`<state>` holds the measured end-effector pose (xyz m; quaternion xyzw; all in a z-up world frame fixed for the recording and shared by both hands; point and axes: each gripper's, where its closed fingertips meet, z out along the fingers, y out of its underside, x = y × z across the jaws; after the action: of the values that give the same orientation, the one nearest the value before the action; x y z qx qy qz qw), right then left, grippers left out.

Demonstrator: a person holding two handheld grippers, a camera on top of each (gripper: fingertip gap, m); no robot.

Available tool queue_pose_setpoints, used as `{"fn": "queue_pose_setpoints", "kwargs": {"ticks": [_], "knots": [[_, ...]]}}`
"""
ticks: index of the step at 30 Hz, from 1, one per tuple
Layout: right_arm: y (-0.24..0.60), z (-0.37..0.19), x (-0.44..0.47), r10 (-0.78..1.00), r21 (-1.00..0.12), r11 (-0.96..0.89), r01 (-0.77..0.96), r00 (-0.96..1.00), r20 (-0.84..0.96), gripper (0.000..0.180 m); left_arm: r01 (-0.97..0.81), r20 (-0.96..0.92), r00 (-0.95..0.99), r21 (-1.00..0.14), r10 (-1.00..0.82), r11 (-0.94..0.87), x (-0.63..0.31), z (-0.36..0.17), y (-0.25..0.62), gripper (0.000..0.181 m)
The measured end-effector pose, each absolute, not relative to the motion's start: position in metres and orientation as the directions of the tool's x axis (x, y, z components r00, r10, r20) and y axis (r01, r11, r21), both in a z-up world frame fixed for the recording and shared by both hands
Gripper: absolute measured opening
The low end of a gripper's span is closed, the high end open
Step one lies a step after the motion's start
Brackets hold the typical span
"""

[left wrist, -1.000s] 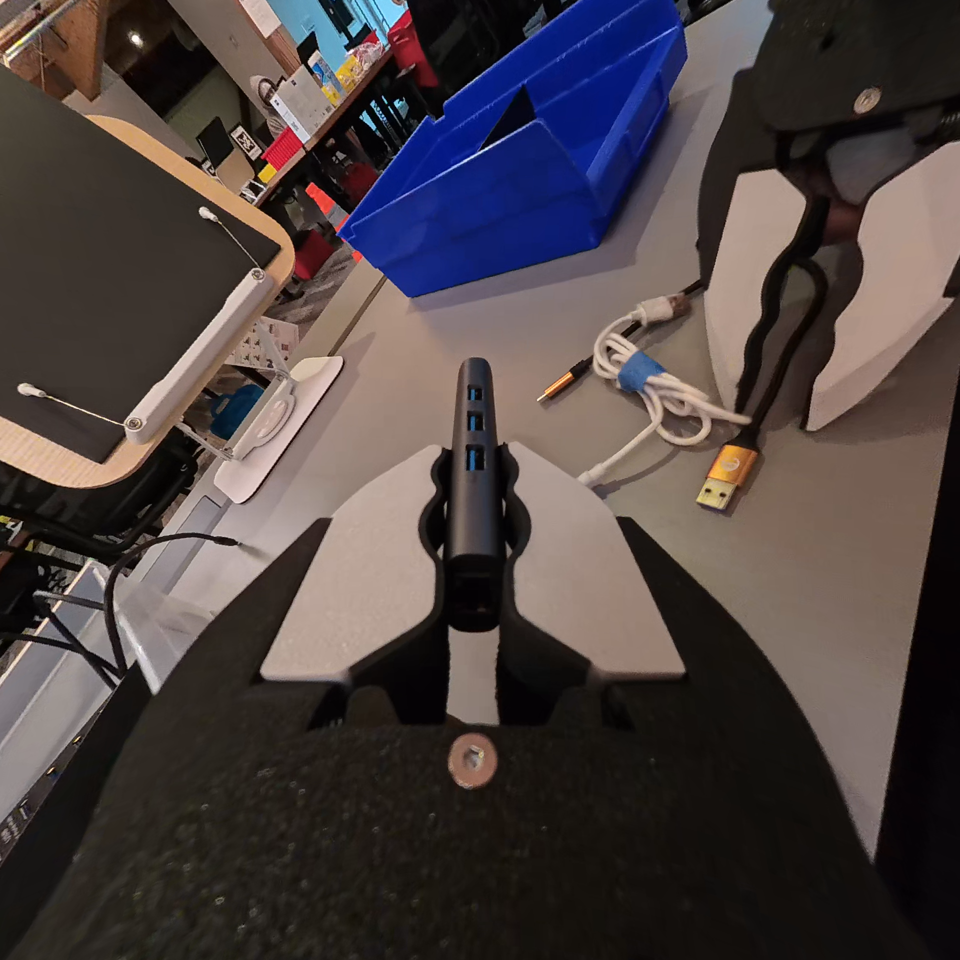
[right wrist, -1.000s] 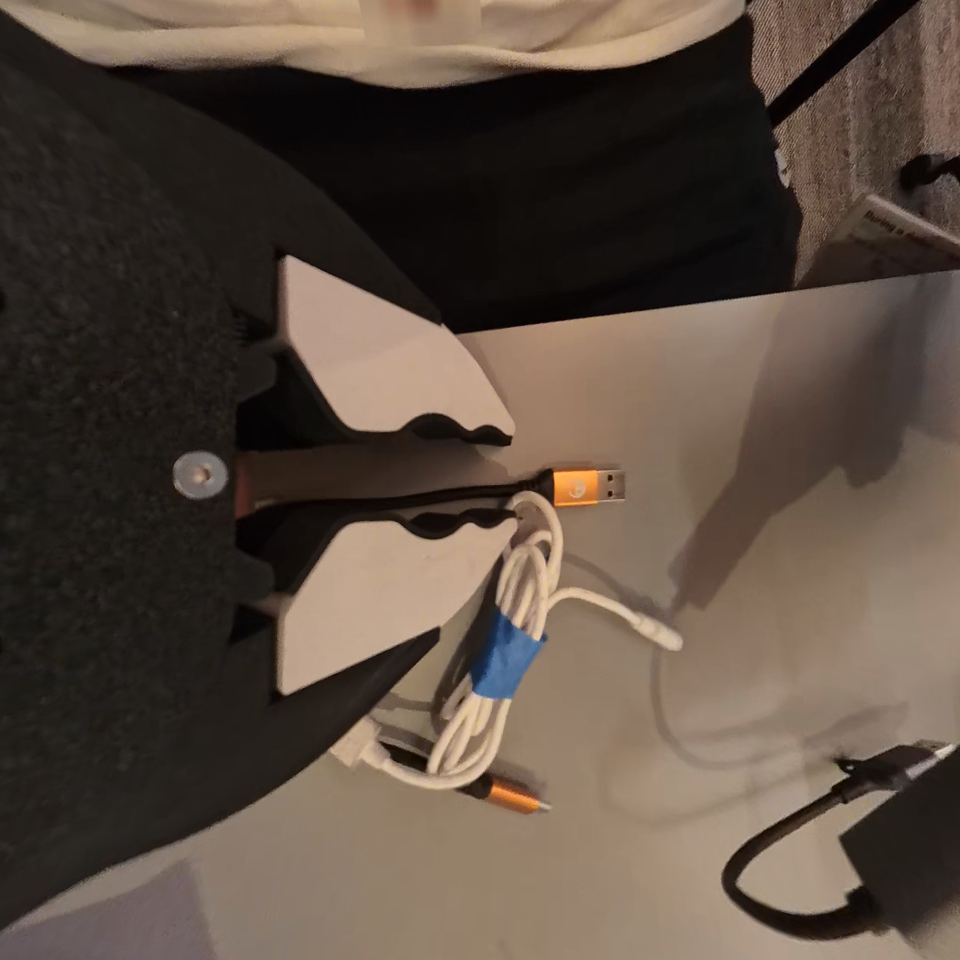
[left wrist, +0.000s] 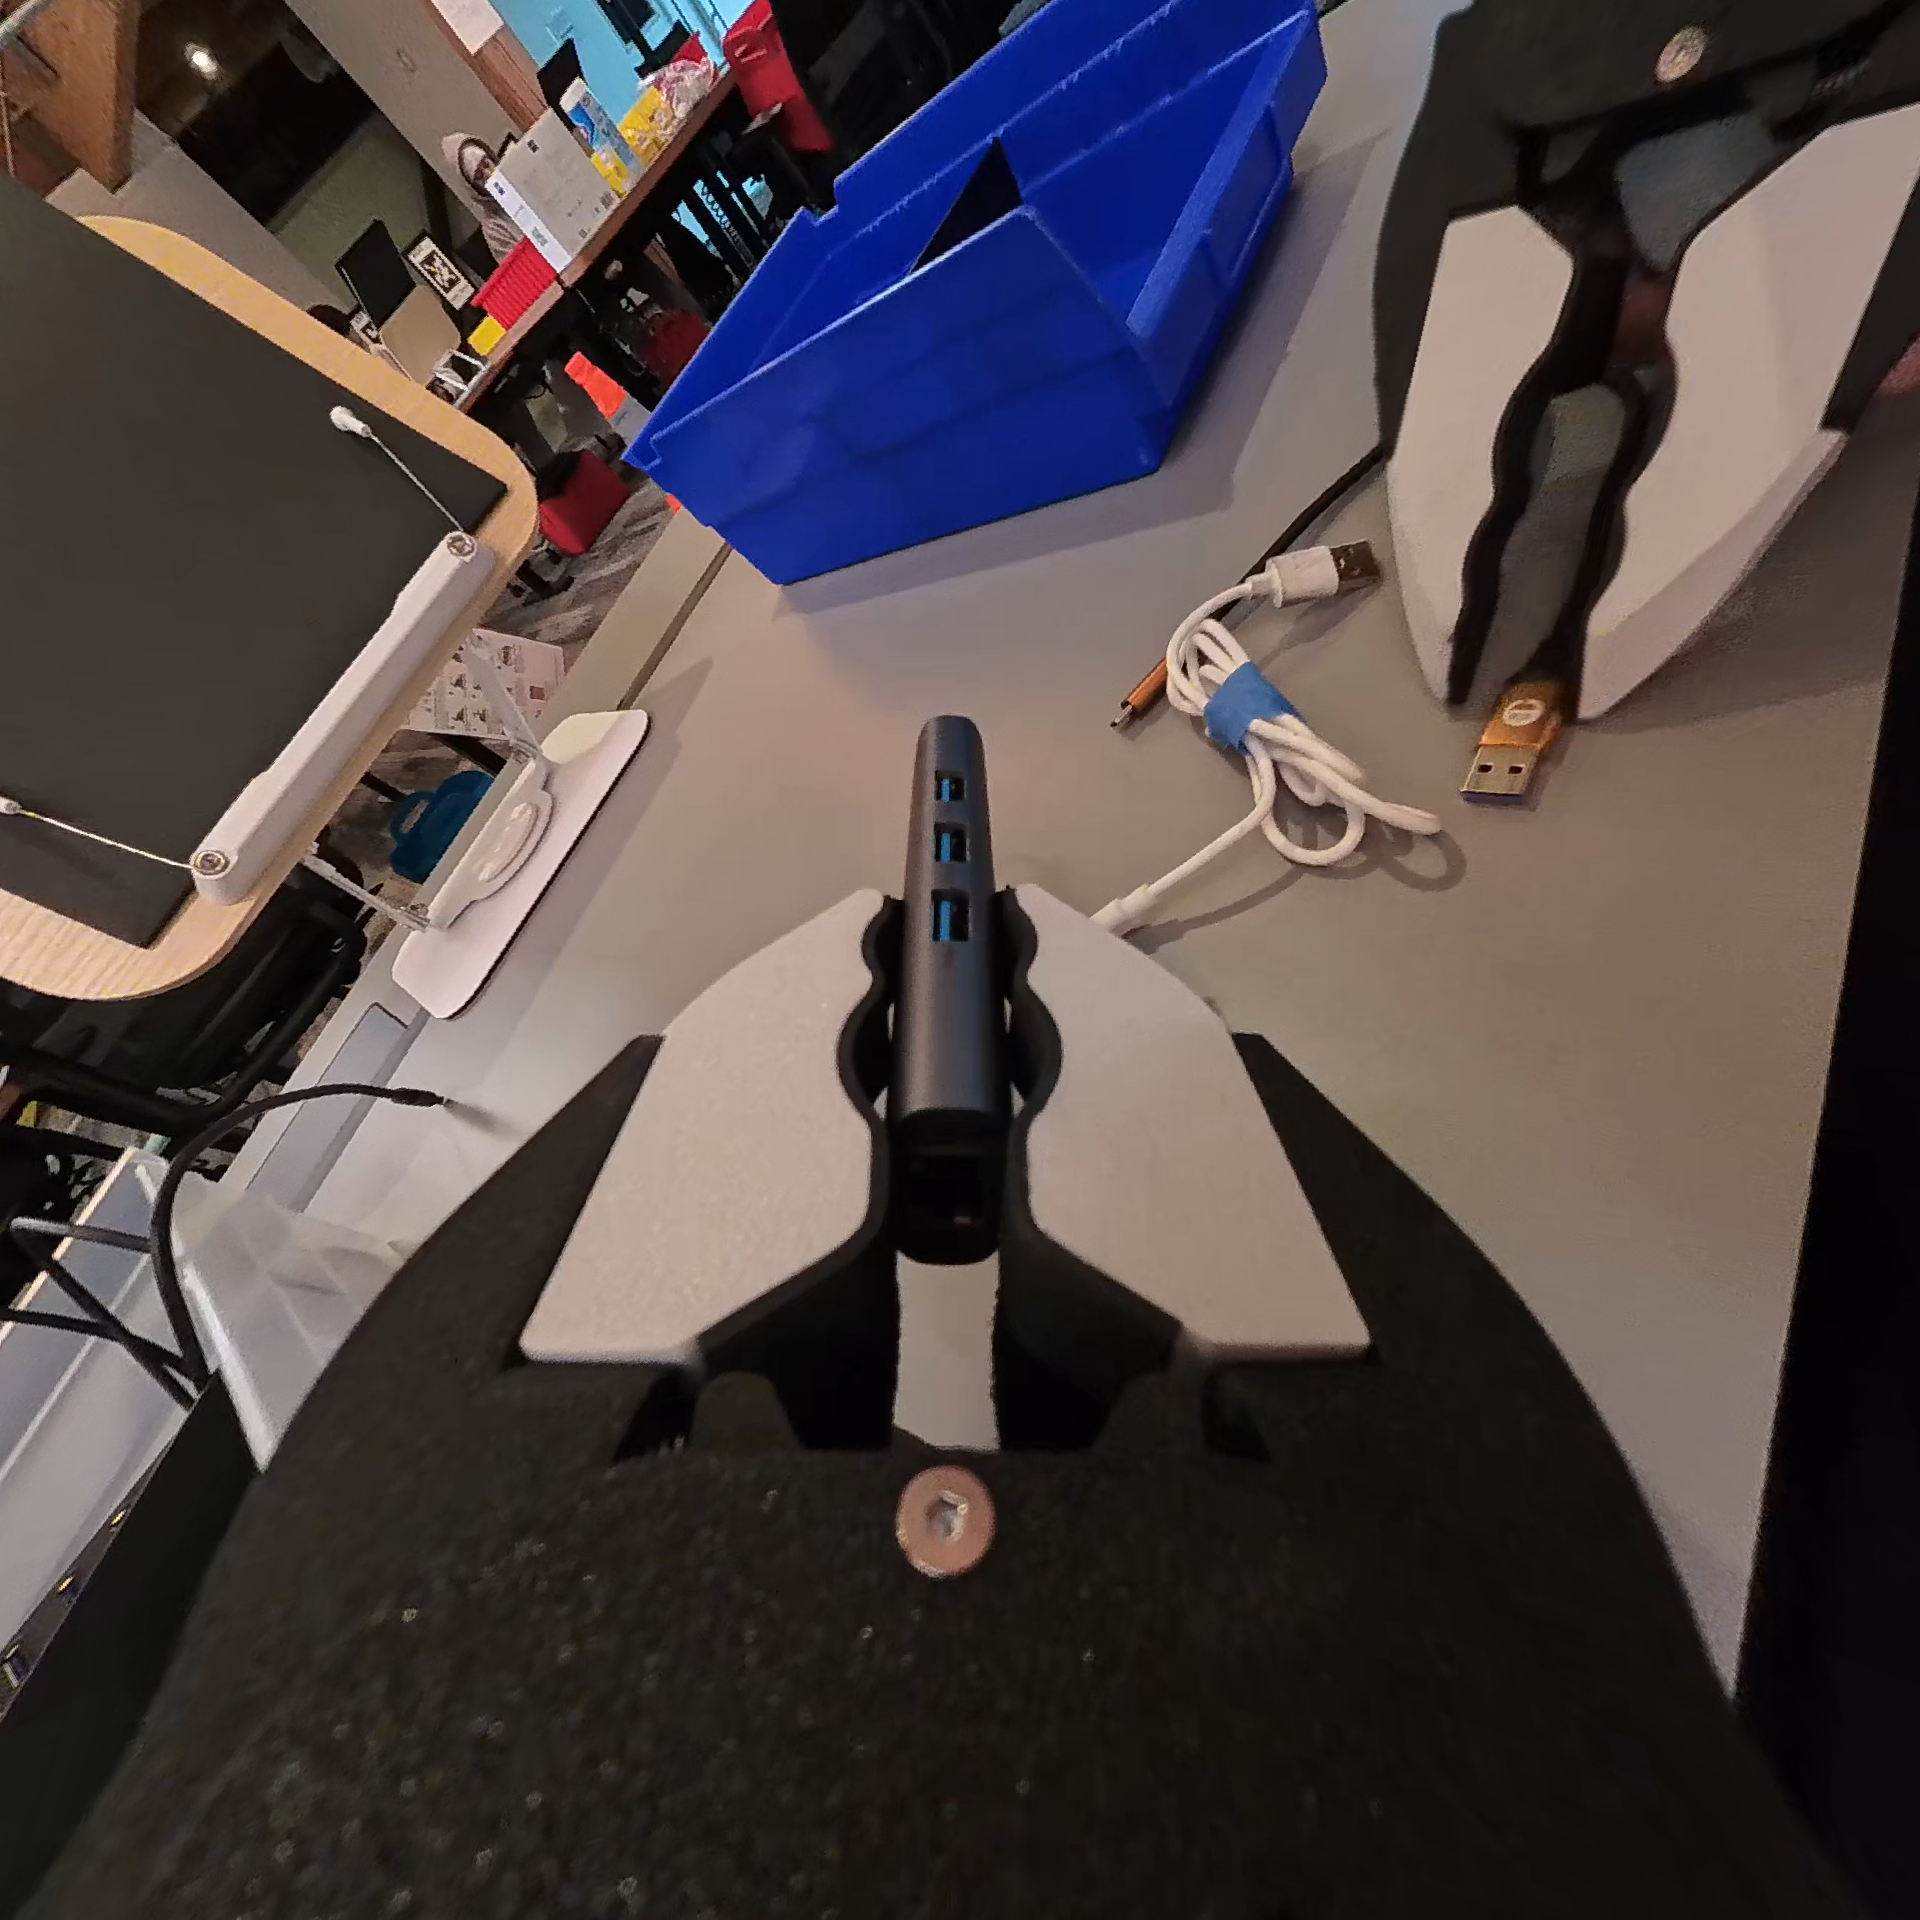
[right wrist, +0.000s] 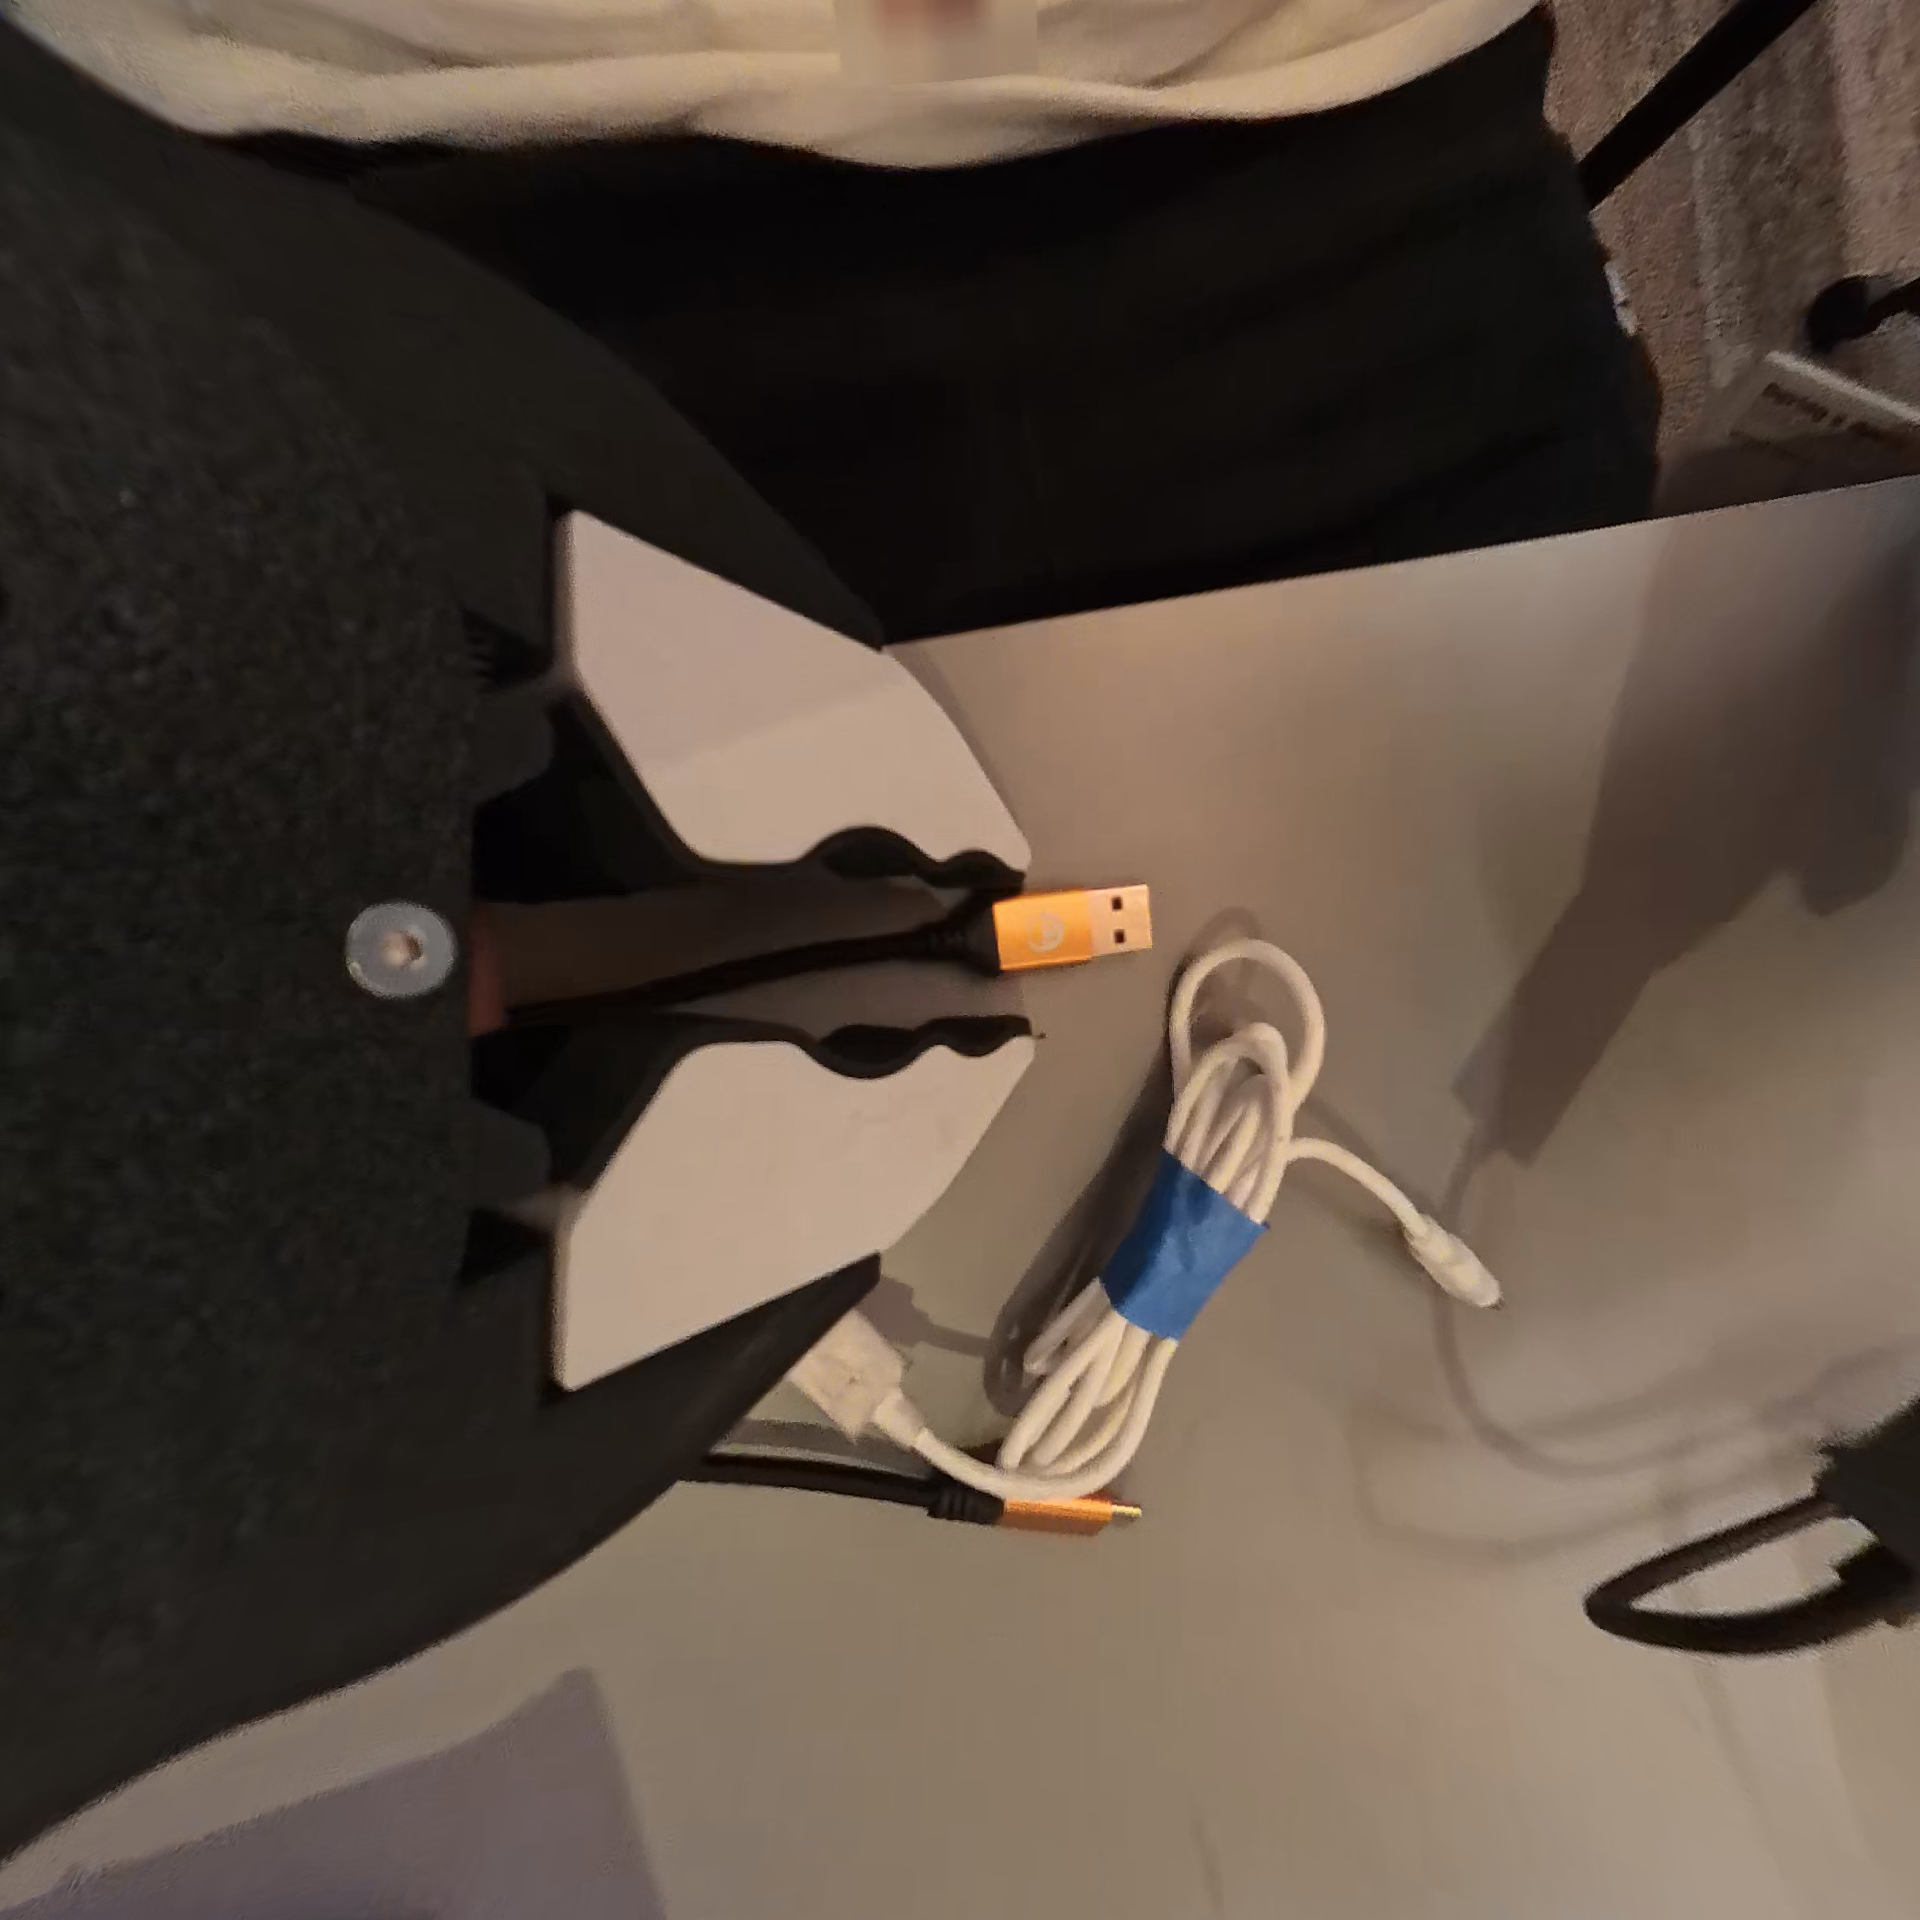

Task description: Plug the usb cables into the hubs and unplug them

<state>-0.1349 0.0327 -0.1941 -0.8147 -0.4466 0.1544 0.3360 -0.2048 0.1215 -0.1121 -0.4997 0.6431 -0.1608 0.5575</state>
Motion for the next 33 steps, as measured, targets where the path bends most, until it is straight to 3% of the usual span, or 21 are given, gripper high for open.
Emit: {"fn": "queue_pose_setpoints", "kwargs": {"ticks": [2,7,10,14,20,24,33], "knots": [[0.031,-0.195,-0.137,0.851,-0.686,-0.370,0.626,0.525,0.019,0.015,-0.464,-0.561,0.121,-0.762,-0.819,0.452,-0.205,-0.112,0.121,0.017],[0.037,-0.188,-0.134,0.822,-0.687,-0.406,0.603,0.570,0.015,0.015,-0.461,-0.586,0.128,-0.750,-0.800,0.475,-0.205,-0.109,0.120,0.017],[0.048,-0.140,-0.137,0.760,-0.769,-0.426,0.476,0.649,-0.019,0.014,-0.480,-0.640,0.139,-0.711,-0.756,0.514,-0.203,-0.106,0.121,0.017],[0.065,-0.098,-0.143,0.635,-0.743,-0.561,0.365,0.766,-0.103,0.014,-0.538,-0.737,0.125,-0.613,-0.664,0.579,-0.198,-0.107,0.119,0.017],[0.079,-0.106,-0.166,0.632,-0.616,-0.644,0.454,0.770,-0.093,0.014,-0.632,-0.836,0.090,-0.467,-0.541,0.618,-0.186,-0.112,0.120,0.017],[0.081,-0.107,-0.168,0.628,-0.612,-0.649,0.452,0.772,-0.097,0.014,-0.671,-0.897,0.043,-0.352,-0.440,0.652,-0.182,-0.115,0.119,0.017],[0.078,-0.116,-0.164,0.630,-0.582,-0.666,0.467,0.770,-0.103,0.014,-0.673,-0.898,0.019,-0.337,-0.440,0.658,-0.178,-0.119,0.117,0.017]]}}
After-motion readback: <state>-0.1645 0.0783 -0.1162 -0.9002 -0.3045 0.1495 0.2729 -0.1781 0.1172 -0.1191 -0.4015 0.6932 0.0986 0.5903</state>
